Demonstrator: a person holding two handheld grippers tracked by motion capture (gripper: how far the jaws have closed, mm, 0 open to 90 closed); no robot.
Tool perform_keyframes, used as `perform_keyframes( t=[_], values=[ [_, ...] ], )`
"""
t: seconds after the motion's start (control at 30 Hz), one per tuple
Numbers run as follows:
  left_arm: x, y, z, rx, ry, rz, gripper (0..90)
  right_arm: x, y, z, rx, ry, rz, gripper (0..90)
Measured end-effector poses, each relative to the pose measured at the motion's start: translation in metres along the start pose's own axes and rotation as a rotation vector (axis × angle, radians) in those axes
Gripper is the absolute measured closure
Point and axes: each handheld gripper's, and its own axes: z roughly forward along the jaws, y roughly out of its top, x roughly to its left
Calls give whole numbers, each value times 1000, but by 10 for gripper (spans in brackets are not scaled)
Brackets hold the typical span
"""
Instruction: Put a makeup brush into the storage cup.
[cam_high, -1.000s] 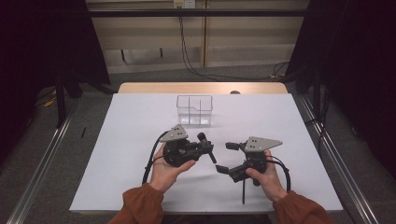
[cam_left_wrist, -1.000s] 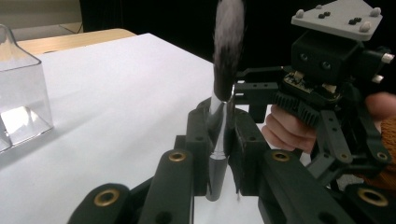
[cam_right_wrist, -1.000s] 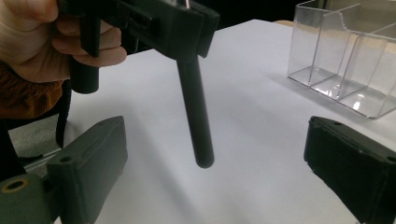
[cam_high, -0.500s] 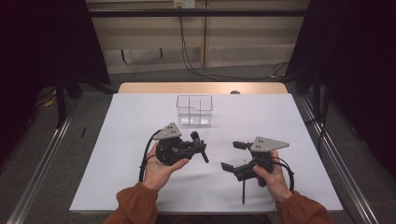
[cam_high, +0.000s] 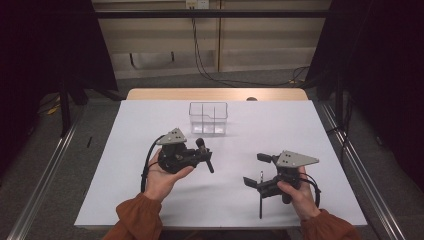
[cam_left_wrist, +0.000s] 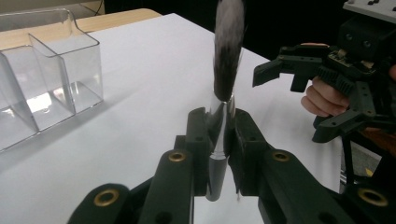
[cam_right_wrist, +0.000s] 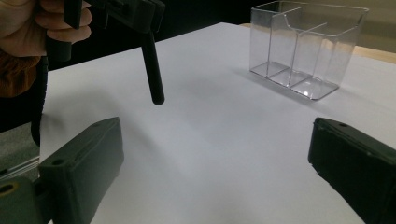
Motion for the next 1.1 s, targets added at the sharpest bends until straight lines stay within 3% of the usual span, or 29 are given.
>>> perform_keyframes(
  t=[0.37, 0.8, 1.1],
  values=[
    [10, 11, -4, 35, 28, 0, 793, -2, -8, -17, -37, -48, 5, 13],
    [22, 18, -1, 56, 52, -13, 792, -4, -16, -39, -79, -141, 12, 0],
    [30, 28, 2, 45, 76, -14, 792, -6, -23, -51, -83, -195, 17, 1]
  ],
)
